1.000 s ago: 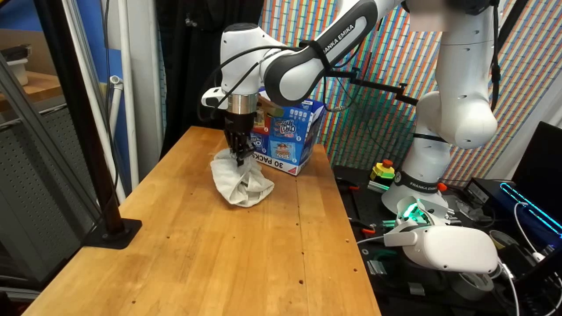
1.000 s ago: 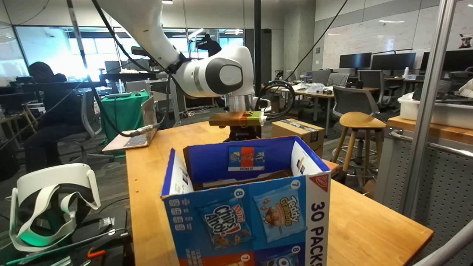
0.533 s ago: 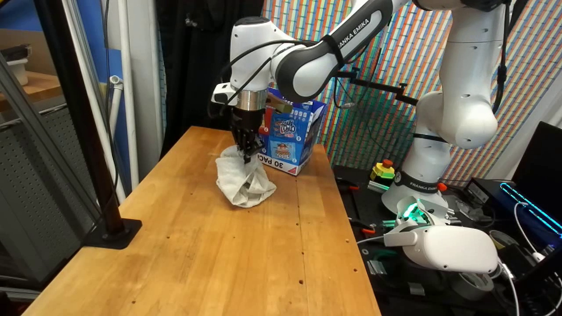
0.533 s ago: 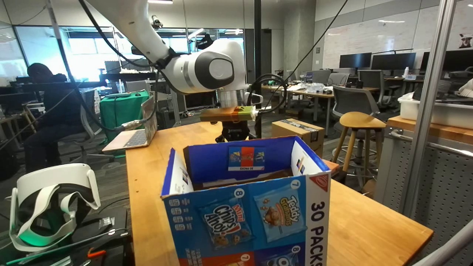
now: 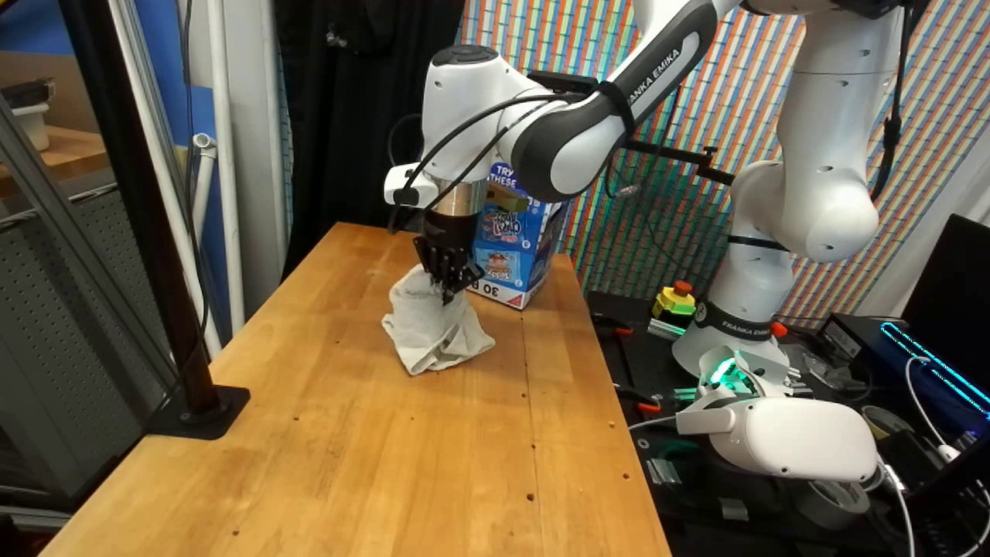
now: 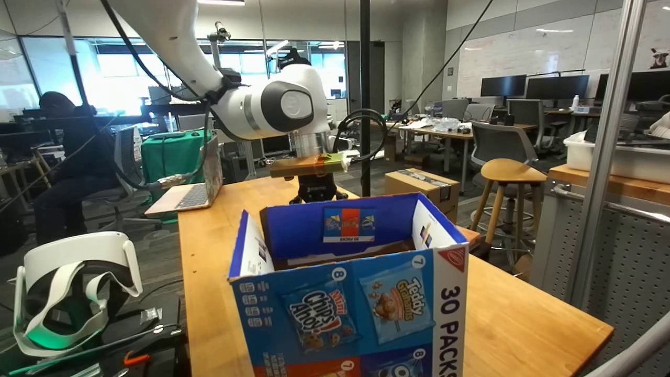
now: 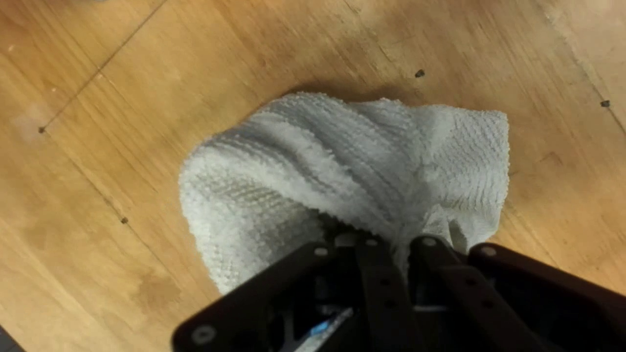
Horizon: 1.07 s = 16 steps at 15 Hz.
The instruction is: Put the green object in the towel then put it in the box
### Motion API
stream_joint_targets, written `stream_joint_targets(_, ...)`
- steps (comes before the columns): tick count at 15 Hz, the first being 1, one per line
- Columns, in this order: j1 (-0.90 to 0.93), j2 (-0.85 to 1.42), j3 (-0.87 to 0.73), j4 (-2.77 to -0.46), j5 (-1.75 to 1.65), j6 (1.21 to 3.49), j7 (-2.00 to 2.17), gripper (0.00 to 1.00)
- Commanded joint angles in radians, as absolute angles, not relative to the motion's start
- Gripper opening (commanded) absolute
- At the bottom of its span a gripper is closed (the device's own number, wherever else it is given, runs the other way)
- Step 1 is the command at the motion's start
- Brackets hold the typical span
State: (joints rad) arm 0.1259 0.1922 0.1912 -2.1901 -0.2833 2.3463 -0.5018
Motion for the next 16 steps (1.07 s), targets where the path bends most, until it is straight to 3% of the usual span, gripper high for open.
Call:
stream_joint_targets(1,0.149,0.191,0.207,-2.203,-0.294,2.354,-0.53,0.04)
stream_joint_targets(16,0.144,0.439,0.216,-2.0,-0.242,2.157,-0.62,0.04)
